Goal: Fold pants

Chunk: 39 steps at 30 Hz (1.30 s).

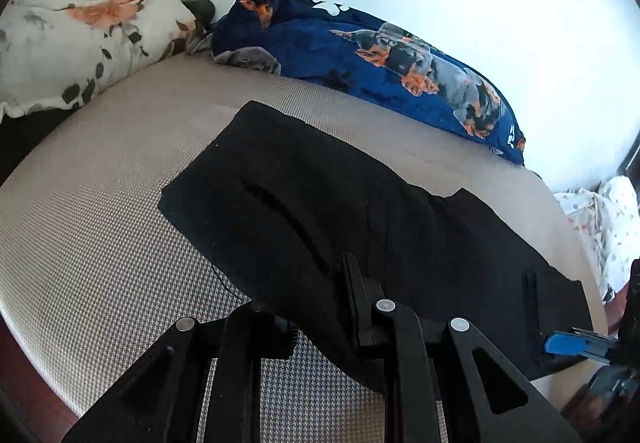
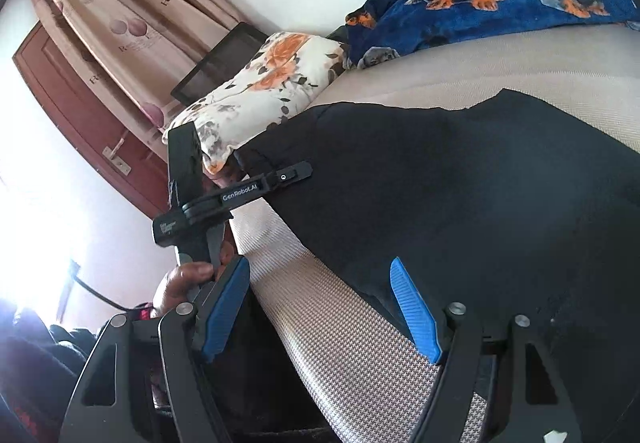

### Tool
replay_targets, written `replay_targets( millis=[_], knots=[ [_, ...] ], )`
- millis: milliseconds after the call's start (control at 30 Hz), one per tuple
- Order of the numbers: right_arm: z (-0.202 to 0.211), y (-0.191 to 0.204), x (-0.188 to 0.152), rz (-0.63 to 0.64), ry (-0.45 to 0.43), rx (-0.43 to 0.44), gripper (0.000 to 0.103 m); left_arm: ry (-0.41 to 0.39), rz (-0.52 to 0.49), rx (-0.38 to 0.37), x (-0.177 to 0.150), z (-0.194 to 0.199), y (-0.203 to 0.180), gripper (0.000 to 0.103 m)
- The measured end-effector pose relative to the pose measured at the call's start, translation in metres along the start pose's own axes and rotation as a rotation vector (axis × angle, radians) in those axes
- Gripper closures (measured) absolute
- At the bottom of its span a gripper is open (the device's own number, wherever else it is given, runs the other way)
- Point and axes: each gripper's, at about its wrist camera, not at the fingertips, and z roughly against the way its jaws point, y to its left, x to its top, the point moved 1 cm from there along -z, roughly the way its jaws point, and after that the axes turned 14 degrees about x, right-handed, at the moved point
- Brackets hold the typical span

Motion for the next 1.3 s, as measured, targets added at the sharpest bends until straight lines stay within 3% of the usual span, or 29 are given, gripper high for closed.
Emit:
replay_targets(
  millis=[700, 1300],
  knots=[
    [0.014, -0.024, 0.003, -0.099, -0.071, 0.031, 0.032, -0.135, -0.145, 0.059, 0.008, 0.033, -0.041, 0.084],
    [0.027, -0.039, 0.005, -0.169, -0.135, 0.059, 0.032, -0.203, -0.221, 0.007, 0.010, 0.060, -0.073, 0.084]
  ],
)
